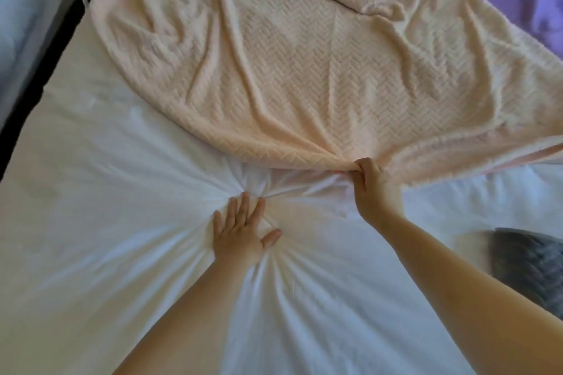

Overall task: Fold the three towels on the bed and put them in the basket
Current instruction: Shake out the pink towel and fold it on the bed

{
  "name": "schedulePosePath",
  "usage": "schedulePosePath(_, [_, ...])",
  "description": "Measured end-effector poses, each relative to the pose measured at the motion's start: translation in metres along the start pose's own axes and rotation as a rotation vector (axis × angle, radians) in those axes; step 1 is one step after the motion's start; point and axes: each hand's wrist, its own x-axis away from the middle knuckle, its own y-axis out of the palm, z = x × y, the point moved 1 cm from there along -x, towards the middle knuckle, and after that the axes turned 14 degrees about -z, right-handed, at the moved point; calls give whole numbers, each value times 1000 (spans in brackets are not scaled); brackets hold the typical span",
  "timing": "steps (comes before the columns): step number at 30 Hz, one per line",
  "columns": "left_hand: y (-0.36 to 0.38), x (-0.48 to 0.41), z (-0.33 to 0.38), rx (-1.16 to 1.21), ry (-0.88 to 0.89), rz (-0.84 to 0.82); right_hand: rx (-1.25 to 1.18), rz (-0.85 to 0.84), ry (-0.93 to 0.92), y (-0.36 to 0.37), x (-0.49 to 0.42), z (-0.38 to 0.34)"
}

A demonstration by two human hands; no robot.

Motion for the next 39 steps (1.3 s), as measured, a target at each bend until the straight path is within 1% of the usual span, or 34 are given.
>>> schedulePosePath(3, [-26, 20, 7, 4, 0, -72, -73, -19, -58, -37, 18, -22])
schedulePosePath(4, [-35, 27, 9, 16, 15, -70, -90, -39, -70, -50, 21, -29])
schedulePosePath(5, [-45, 36, 12, 24, 40, -31, -103, -62, -81, -63, 25, -37])
schedulePosePath(6, [-59, 50, 16, 28, 76, 59, -107, -80, -103, -80, 30, -47])
schedulePosePath(9, [-105, 100, 29, 59, 234, 438, -117, -94, -180, -133, 52, -81])
schedulePosePath(11, [-141, 136, 39, 86, 352, 653, -109, -47, -270, -171, 71, -106])
schedulePosePath(13, [-177, 170, 49, 99, 436, 821, -123, 9, -358, -209, 95, -132])
schedulePosePath(16, [-230, 224, 70, 99, 599, 950, -147, 82, -452, -265, 136, -168])
schedulePosePath(18, [-258, 264, 85, 117, 763, 1004, -177, 69, -477, -298, 163, -188])
schedulePosePath(21, [-283, 325, 107, 175, 1040, 1042, -256, 65, -534, -341, 204, -207])
schedulePosePath(22, [-288, 344, 113, 222, 1092, 1030, -273, 71, -553, -353, 217, -212])
schedulePosePath(23, [-294, 362, 118, 290, 1116, 983, -293, 75, -575, -362, 229, -216])
schedulePosePath(25, [-304, 391, 125, 405, 1135, 850, -317, 98, -603, -376, 249, -219])
schedulePosePath(28, [-320, 430, 125, 508, 1188, 785, -323, 132, -602, -390, 271, -219])
schedulePosePath(29, [-324, 441, 123, 566, 1199, 731, -336, 126, -610, -393, 277, -218])
schedulePosePath(30, [-327, 452, 120, 634, 1210, 651, -368, 101, -627, -396, 283, -217])
schedulePosePath(32, [-329, 470, 115, 761, 1232, 452, -446, -20, -682, -401, 295, -215])
schedulePosePath(34, [-331, 484, 110, 836, 1270, 295, -441, -132, -708, -404, 306, -214])
schedulePosePath(36, [-333, 497, 104, 836, 1310, 208, -391, -109, -733, -404, 314, -218])
schedulePosePath(37, [-333, 504, 101, 765, 1299, 217, -391, -53, -747, -405, 317, -222])
schedulePosePath(39, [-334, 515, 100, 524, 1198, 359, -437, 48, -757, -409, 324, -230])
